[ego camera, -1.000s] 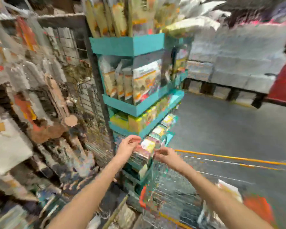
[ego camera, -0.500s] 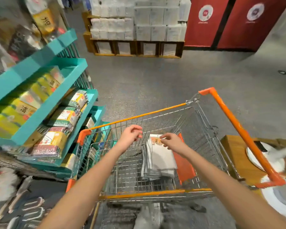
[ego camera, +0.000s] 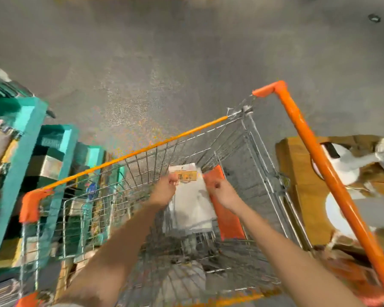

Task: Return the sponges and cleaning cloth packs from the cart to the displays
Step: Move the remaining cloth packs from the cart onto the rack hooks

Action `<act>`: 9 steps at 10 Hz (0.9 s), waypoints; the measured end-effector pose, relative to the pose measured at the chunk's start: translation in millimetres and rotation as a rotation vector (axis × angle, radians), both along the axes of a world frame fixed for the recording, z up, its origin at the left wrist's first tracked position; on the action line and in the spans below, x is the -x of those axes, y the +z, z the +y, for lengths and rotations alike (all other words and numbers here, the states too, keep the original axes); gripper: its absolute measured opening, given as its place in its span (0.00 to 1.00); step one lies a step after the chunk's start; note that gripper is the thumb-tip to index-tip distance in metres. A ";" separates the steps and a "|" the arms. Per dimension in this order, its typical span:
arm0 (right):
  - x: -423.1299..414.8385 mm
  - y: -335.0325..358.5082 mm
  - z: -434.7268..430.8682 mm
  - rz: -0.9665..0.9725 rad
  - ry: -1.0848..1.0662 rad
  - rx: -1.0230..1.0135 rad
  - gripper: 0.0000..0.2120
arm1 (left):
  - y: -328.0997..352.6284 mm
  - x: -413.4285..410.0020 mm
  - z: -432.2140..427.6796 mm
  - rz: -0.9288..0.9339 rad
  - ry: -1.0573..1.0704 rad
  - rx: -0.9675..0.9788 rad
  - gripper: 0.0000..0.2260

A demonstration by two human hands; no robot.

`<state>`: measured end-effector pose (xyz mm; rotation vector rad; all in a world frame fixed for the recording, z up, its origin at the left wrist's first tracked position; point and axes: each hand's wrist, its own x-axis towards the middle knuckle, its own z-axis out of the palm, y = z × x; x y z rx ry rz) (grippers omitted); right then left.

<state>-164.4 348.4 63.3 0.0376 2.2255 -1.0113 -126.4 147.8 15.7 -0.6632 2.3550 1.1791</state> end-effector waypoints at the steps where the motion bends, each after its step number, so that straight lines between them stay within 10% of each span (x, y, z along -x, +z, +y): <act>1: 11.9 -19.7 6.4 -0.066 -0.016 0.004 0.06 | -33.0 17.8 0.3 -0.062 -0.006 0.077 0.13; 9: 23.4 -71.7 24.9 -0.183 -0.024 0.014 0.15 | -96.6 58.4 18.6 -0.012 0.453 0.085 0.10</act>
